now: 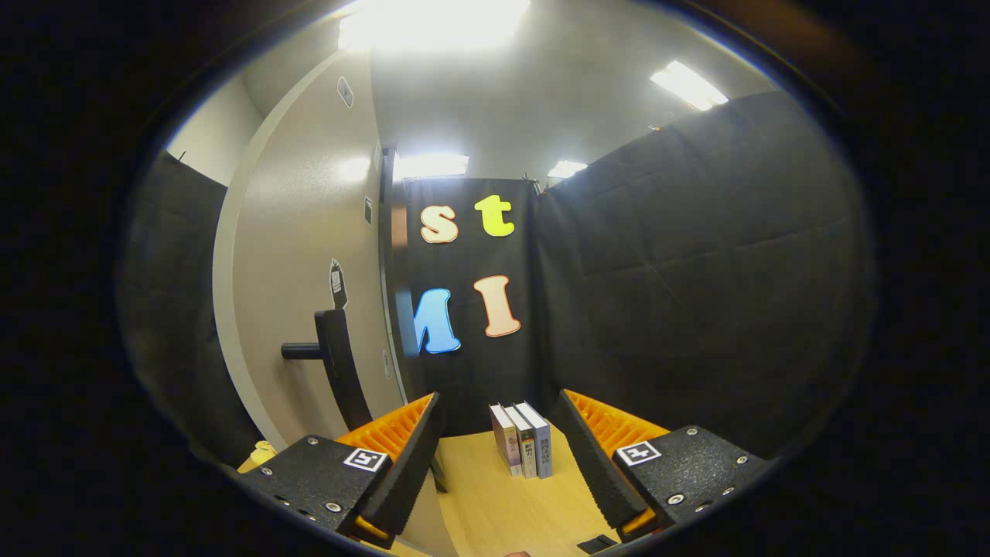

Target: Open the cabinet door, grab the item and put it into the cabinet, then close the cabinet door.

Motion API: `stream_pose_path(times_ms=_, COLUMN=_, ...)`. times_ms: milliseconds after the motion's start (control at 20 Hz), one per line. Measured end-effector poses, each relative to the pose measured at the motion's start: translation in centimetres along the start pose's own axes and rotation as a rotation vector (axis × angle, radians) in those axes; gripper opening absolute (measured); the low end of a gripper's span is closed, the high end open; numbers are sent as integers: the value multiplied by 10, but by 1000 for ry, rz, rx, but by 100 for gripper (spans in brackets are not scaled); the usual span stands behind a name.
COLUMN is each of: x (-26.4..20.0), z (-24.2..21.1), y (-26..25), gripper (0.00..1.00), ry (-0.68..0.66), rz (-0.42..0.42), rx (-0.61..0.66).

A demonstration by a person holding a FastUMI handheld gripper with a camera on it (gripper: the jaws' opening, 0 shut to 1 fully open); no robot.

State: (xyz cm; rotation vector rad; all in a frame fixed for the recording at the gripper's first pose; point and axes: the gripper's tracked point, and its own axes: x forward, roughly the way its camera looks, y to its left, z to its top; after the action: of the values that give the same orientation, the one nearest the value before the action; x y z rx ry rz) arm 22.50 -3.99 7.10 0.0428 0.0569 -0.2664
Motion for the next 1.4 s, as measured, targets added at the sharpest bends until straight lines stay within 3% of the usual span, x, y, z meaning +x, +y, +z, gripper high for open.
stream_pose_path(times_ms=500, x=-7, z=-14, y=113, gripper=92, ry=13, rz=202, rx=11)
stream_pose_path(times_ms=900, x=6, z=-13, y=166, gripper=92, ry=-2, rz=253, rx=41)
stream_pose_path(times_ms=1400, x=19, z=-18, y=259, gripper=93, ry=-8, rz=381, rx=55)
